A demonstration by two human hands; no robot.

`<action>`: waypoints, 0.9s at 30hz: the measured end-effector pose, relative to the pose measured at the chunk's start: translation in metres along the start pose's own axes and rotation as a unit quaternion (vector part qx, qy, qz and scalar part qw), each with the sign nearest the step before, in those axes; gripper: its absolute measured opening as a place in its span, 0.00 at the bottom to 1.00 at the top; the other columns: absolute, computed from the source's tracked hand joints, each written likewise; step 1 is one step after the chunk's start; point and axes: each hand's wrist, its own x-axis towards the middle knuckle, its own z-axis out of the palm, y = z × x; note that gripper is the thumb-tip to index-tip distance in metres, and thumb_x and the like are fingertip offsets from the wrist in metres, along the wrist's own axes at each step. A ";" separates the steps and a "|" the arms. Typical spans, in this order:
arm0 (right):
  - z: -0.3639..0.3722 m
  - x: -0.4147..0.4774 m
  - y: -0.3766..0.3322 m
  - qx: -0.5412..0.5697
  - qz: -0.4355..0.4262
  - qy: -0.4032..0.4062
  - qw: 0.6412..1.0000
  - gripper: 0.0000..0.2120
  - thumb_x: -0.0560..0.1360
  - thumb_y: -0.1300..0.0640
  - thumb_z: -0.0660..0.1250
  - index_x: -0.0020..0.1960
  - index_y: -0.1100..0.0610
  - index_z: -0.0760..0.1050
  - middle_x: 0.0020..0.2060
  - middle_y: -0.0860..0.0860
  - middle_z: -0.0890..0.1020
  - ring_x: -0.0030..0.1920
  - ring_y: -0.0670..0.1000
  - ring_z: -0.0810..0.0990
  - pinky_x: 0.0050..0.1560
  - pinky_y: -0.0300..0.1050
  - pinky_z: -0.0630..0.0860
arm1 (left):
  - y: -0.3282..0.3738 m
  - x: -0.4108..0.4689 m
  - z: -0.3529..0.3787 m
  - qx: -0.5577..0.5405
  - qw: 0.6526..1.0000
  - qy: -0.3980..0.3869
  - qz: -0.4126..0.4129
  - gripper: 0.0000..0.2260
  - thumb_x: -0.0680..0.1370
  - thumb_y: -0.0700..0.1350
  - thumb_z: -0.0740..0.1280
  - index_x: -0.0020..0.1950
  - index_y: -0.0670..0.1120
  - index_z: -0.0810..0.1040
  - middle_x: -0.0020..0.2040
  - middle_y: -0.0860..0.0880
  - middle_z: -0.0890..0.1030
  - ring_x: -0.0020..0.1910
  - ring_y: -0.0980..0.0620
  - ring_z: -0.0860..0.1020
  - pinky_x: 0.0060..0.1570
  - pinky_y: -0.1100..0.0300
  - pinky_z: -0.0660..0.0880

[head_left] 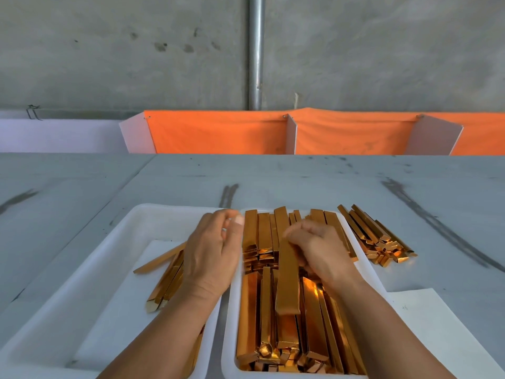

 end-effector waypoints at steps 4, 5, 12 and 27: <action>0.003 0.000 0.005 -0.152 0.001 -0.073 0.986 0.12 0.79 0.55 0.65 0.39 0.51 0.82 0.33 0.49 0.82 0.32 0.52 0.80 0.36 0.45 0.78 | -0.003 0.010 -0.011 0.025 0.997 0.056 -0.045 0.16 0.81 0.54 0.54 0.57 0.48 0.78 0.51 0.51 0.77 0.48 0.55 0.74 0.43 0.69 0.65; 0.003 0.000 0.006 -0.188 -0.004 -0.076 0.979 0.12 0.79 0.54 0.65 0.39 0.50 0.82 0.35 0.48 0.83 0.35 0.52 0.82 0.38 0.44 0.80 | -0.004 0.014 -0.015 0.038 0.995 0.067 -0.058 0.13 0.82 0.50 0.56 0.58 0.49 0.78 0.52 0.51 0.76 0.49 0.55 0.73 0.46 0.66 0.66; 0.004 -0.001 0.015 -0.323 -0.075 -0.042 0.942 0.10 0.79 0.52 0.65 0.40 0.45 0.79 0.40 0.40 0.82 0.42 0.43 0.82 0.37 0.31 0.74 | -0.029 0.043 -0.055 0.198 0.967 -0.055 -0.154 0.10 0.80 0.43 0.59 0.58 0.50 0.77 0.57 0.48 0.76 0.48 0.50 0.73 0.45 0.57 0.69; 0.006 0.002 0.024 -0.320 -0.126 -0.007 0.939 0.10 0.78 0.54 0.65 0.40 0.43 0.78 0.37 0.39 0.81 0.41 0.42 0.82 0.34 0.29 0.77 | -0.083 0.016 -0.035 0.353 0.852 -0.290 -0.257 0.07 0.77 0.52 0.66 0.49 0.49 0.76 0.43 0.51 0.78 0.43 0.53 0.78 0.41 0.61 0.73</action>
